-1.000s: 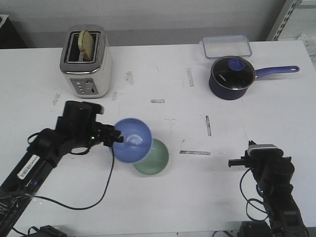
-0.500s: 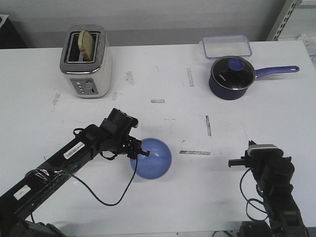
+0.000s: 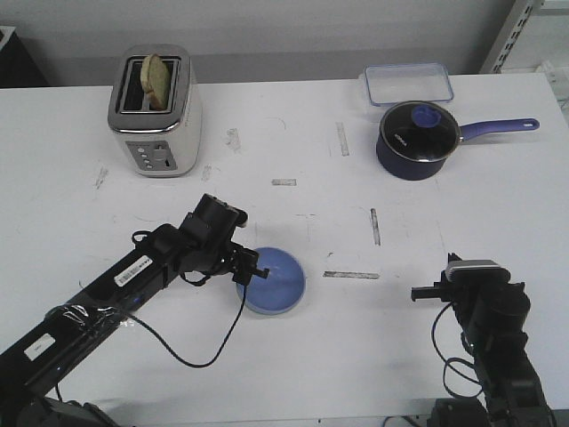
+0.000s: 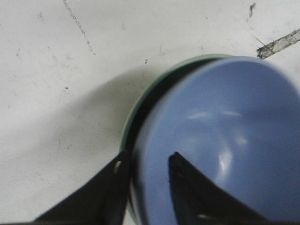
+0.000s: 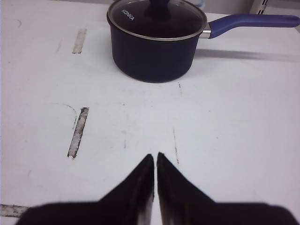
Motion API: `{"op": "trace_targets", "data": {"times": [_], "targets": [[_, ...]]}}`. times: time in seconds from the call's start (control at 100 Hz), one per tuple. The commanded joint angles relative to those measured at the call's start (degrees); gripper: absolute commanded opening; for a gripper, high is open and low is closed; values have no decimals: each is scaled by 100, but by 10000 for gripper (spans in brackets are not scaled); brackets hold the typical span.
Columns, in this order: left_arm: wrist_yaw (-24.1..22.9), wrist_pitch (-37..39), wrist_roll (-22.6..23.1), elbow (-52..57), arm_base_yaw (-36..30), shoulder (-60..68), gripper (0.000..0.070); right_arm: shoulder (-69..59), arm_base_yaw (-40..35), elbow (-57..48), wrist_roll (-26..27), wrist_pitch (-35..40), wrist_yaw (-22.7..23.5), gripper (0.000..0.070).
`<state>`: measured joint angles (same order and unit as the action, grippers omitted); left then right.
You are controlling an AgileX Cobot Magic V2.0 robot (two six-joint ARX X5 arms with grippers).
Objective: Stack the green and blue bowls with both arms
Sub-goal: 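Lift the blue bowl and lower it into the green bowl, then release the blue bowl and retract the left gripper to rest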
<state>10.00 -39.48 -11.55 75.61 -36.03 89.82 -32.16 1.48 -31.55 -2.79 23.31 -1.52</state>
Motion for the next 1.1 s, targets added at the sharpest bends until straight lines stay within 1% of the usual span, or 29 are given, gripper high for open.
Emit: {"op": "trace_targets", "data": {"times": [0.0, 0.03, 0.06, 0.11, 0.22, 0.31, 0.36, 0.44, 0.47, 0.5, 0.54, 0.61, 0.63, 0.68, 0.73, 0.8, 0.86, 0.89, 0.92, 1.09], "targets": [[15, 55, -15, 101, -35, 50, 450, -17, -2, 7, -24, -61, 2, 0], [15, 52, -15, 118, -33, 50, 501, -17, -2, 7, -24, -61, 2, 0], [15, 52, -13, 151, -26, 50, 538, -17, -2, 7, -24, -61, 2, 0], [13, 52, -13, 225, -17, 48, 574, -17, -2, 7, -24, -61, 2, 0], [13, -48, -11, 525, -17, 42, 575, -17, -2, 7, -24, -61, 2, 0], [9, -278, 42, 907, 39, 42, 575, -17, -2, 7, -24, -61, 2, 0], [9, -422, 155, 1139, 87, 42, 571, -17, 0, 7, -24, -61, 2, 0], [4, -654, 501, 1523, 181, 42, 564, -17, 0, 7, -24, -61, 2, 0], [2, -763, 660, 1679, 227, 42, 547, -17, 0, 7, -24, -61, 0, 0], [-13, -881, 776, 1827, 273, 42, 502, -17, 0, 7, -24, -61, 2, 0], [-107, -1036, 833, 2009, 337, 42, 415, -17, -2, 7, -24, -61, 2, 0], [-380, -1228, 839, 2256, 452, 11, 225, -17, 0, 7, -24, -63, 2, 0], [-461, -1263, 859, 2284, 492, -17, 181, -17, 0, 7, -24, -63, 2, 0], [-695, -1340, 984, 2297, 629, -131, 104, -17, 0, 7, -24, -63, 0, 0], [-896, -1410, 1108, 2291, 780, -240, 75, -17, 0, 7, -24, -63, 2, 0], [-1117, -1493, 1222, 2258, 1040, -424, 74, -17, 0, 7, -24, -63, 2, 0], [-1167, -1436, 1239, 2124, 1298, -654, 58, -17, 0, 7, -24, -63, 2, 0], [-1167, -1377, 1248, 2031, 1443, -782, 26, -17, 0, 7, -24, -63, 0, 0], [-1167, -1283, 1248, 1910, 1589, -922, 0, -17, 0, 7, -24, -68, 0, 0], [-1165, -426, 1270, 872, 2396, -1862, 0, -17, 0, 7, -24, -116, 0, 0]]}}
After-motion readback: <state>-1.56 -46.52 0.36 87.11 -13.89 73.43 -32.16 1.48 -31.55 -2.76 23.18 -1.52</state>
